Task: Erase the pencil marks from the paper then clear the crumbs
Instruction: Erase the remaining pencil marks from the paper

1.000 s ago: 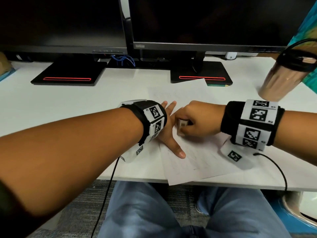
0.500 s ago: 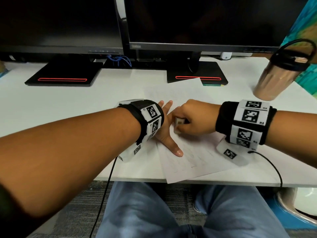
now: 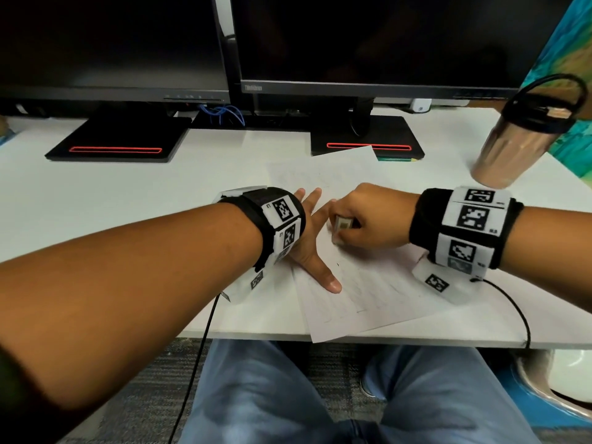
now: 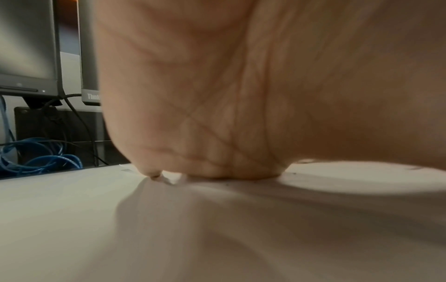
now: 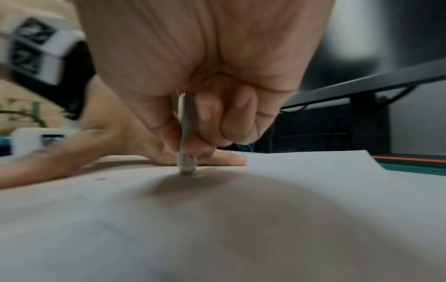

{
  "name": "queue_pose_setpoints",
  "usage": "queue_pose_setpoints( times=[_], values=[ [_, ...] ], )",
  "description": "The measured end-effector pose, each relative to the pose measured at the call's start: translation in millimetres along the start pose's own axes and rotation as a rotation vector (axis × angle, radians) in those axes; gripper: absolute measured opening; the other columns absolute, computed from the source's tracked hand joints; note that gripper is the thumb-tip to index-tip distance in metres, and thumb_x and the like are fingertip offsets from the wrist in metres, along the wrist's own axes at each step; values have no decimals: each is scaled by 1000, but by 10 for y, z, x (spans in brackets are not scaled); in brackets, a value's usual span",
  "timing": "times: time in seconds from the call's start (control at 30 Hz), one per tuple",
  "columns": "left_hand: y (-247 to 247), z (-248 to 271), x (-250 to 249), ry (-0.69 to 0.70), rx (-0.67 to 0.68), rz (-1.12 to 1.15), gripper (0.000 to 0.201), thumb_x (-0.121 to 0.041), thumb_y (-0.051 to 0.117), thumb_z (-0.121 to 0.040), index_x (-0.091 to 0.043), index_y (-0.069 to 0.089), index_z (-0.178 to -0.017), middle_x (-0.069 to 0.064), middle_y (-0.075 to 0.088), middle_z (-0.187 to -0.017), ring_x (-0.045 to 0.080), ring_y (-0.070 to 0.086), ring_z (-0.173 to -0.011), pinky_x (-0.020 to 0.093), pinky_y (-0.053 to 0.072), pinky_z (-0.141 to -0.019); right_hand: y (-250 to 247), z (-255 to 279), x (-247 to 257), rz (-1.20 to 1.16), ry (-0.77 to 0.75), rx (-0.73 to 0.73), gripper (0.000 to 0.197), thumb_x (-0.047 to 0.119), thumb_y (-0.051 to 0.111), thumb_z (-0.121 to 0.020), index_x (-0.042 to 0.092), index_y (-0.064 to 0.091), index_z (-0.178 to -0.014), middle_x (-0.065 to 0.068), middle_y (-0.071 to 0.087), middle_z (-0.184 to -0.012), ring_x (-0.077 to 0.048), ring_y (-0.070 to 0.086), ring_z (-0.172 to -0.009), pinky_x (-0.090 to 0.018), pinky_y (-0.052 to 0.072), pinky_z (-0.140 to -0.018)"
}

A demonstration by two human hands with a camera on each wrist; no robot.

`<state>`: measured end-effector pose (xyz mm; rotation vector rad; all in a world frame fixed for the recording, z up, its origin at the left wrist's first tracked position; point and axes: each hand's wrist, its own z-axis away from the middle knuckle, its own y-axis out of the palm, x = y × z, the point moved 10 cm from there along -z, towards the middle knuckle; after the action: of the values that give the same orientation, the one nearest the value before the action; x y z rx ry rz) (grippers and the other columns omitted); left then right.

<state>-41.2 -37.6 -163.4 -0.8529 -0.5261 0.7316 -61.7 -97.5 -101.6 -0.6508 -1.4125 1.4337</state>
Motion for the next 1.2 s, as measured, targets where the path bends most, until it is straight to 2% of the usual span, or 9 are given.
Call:
queue_pose_setpoints(
  times=[0.07, 0.2, 0.37, 0.47, 0.6, 0.73, 0.87, 1.0, 1.2],
  values=[
    [8, 19, -8, -1, 8, 0, 149, -94, 59, -51, -28, -30, -150, 8, -35, -159, 35, -24, -148, 58, -2, -118, 69, 62, 133, -57, -45, 61, 18, 25, 67, -87, 34, 59, -73, 13, 64, -65, -4, 59, -61, -21, 49, -61],
    [-23, 27, -7, -13, -6, -13, 149, -94, 58, -50, -28, -30, -150, 7, -34, -159, 34, -23, -149, 59, 0, -118, -46, 55, 8, -38, 4, -1, 16, 24, 64, -87, 31, 59, -73, 1, 69, -74, -15, 62, -67, -36, 54, -68],
    [-22, 41, -15, -6, -3, 0, 148, -93, 59, -51, -28, -30, -151, 7, -34, -159, 34, -22, -149, 57, -1, -119, 51, 120, 166, -101, -65, 46, 38, 24, 69, -85, 48, 50, -63, 19, 65, -69, -8, 60, -64, -28, 51, -63],
    [-31, 28, 2, -16, -12, -5, 149, -95, 58, -49, -29, -30, -151, 6, -33, -160, 33, -21, -150, 58, 0, -118, -65, 112, 17, -80, 0, -16, 35, 22, 65, -86, 45, 50, -65, 8, 71, -77, -11, 64, -70, -36, 55, -71],
    [-23, 35, -2, -7, -8, 5, 149, -93, 60, -51, -28, -31, -150, 6, -34, -159, 33, -22, -149, 58, 0, -119, 46, 165, 218, -125, -78, 40, 40, 22, 68, -85, 54, 54, -66, 1, 67, -71, -14, 60, -63, -32, 51, -62],
    [-35, 9, 9, -20, -13, -9, 151, -96, 58, -47, -29, -30, -150, 6, -32, -160, 33, -20, -150, 59, 1, -118, -71, 128, -13, -93, 22, -17, 12, 23, 66, -85, 32, 63, -78, 2, 71, -80, -14, 64, -71, -37, 55, -71],
    [-40, 24, 3, -15, -15, -8, 150, -94, 59, -50, -29, -30, -151, 5, -32, -160, 32, -20, -150, 58, 2, -118, 102, 176, 206, -108, -77, 60, 13, 23, 67, -85, 30, 63, -75, 6, 68, -72, -6, 60, -62, -26, 51, -62],
    [-45, 2, 17, -25, -13, -10, 151, -96, 58, -47, -29, -31, -150, 5, -32, -160, 33, -20, -150, 59, 1, -118, -14, 135, -18, -88, 1, 6, 11, 26, 66, -85, 31, 61, -78, 2, 71, -78, -12, 64, -70, -36, 55, -70],
    [-17, -8, 15, -16, -6, -4, 152, -95, 59, -47, -29, -33, -148, 5, -34, -159, 33, -22, -149, 59, -1, -118, 46, 145, 3, -71, -20, 27, 16, 30, 69, -85, 14, 68, -85, 2, 70, -75, -11, 63, -67, -35, 54, -67]
  ],
)
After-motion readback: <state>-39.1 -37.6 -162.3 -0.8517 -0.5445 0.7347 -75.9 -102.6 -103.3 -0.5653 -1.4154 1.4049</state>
